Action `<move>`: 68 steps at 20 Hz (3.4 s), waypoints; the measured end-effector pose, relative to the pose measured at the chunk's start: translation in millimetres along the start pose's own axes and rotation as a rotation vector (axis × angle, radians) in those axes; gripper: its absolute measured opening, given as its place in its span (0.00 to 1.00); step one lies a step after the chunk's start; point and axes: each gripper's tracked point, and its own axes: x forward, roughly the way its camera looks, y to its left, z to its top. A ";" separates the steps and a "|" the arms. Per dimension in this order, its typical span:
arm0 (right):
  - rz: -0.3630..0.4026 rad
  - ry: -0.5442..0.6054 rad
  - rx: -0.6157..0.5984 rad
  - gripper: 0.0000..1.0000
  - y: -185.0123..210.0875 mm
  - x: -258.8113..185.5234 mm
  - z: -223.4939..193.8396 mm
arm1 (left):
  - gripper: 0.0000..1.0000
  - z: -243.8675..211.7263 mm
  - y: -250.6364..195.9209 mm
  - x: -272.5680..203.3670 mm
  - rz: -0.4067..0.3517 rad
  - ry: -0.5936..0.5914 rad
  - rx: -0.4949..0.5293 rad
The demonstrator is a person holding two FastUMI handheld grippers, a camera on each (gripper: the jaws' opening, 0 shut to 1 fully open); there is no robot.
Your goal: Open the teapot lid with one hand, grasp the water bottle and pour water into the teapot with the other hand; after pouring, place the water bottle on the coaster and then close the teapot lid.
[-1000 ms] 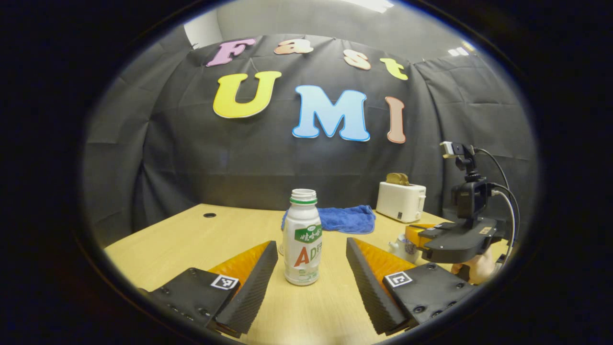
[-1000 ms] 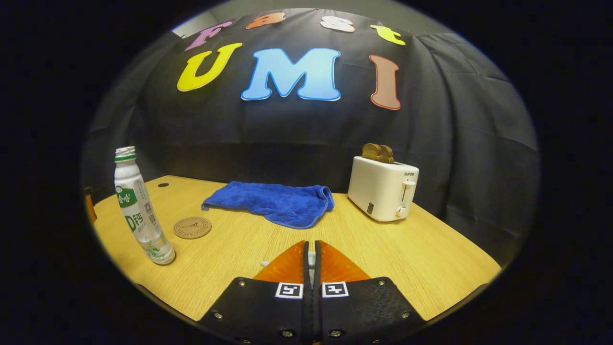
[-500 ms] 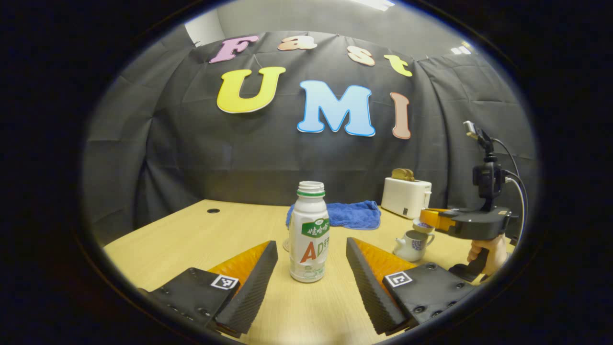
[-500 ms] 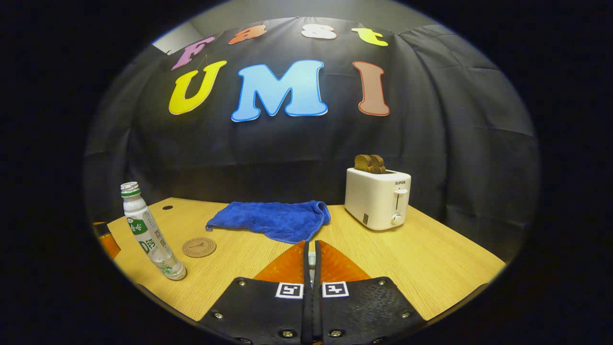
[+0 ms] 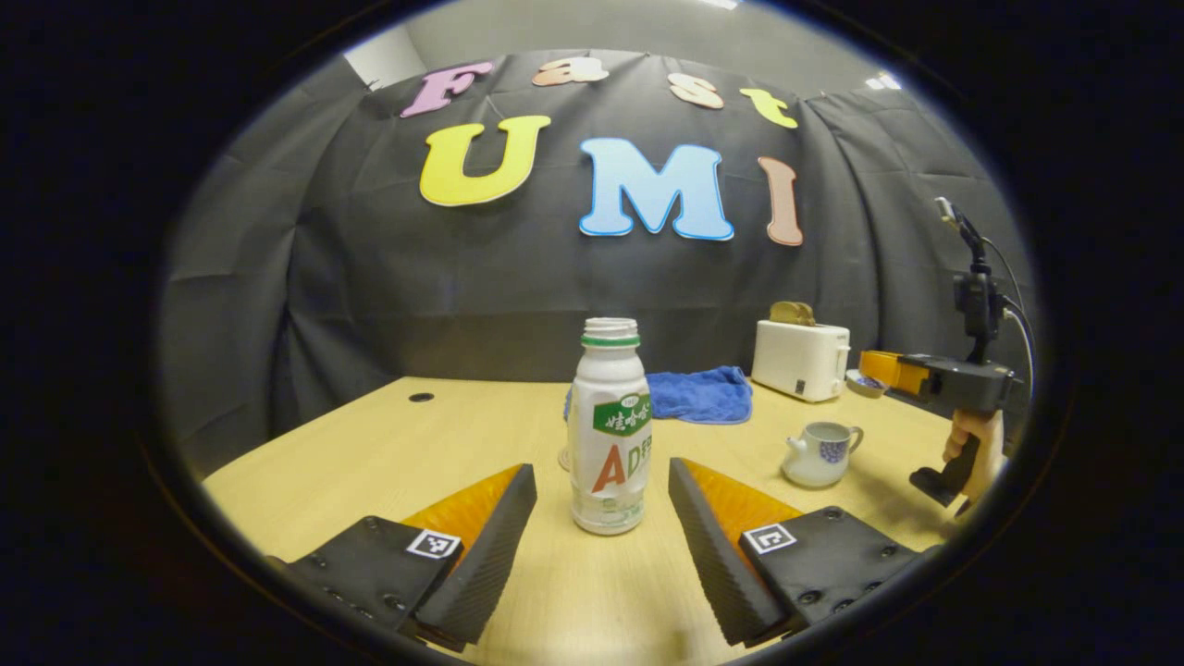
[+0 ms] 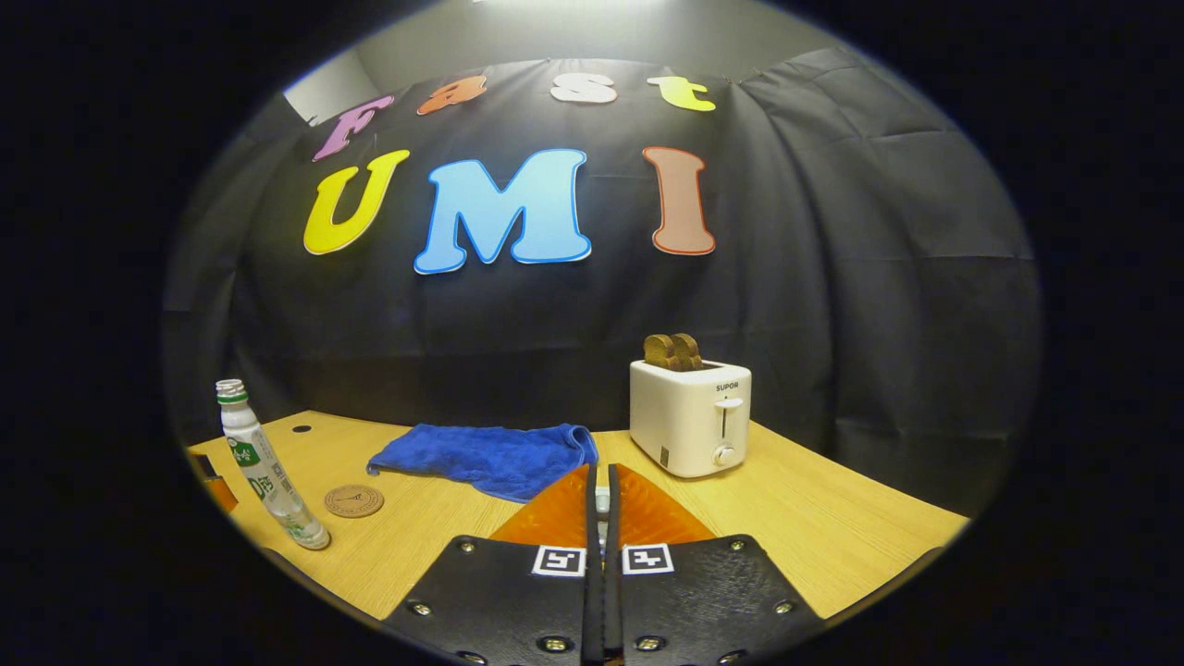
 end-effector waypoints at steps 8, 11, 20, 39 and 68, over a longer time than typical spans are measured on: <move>-0.007 -0.010 0.030 0.00 -18.3 0.8 -6.0 | 1.00 -10.7 -8.5 44.3 0.005 0.022 0.037; 0.003 0.002 0.052 0.00 -18.6 0.1 -10.4 | 1.00 -16.9 -11.4 60.6 -0.001 0.040 0.033; 0.016 0.023 0.089 0.00 -19.0 0.1 -17.7 | 1.00 -21.6 -4.7 93.7 0.026 0.067 0.077; -0.030 0.004 0.121 0.00 -38.3 -0.3 -13.0 | 0.89 -8.5 -37.8 100.6 0.104 0.034 0.595; -0.101 -0.032 0.205 0.00 -74.9 -4.1 -1.1 | 0.89 34.7 -123.5 143.8 0.137 -0.104 1.542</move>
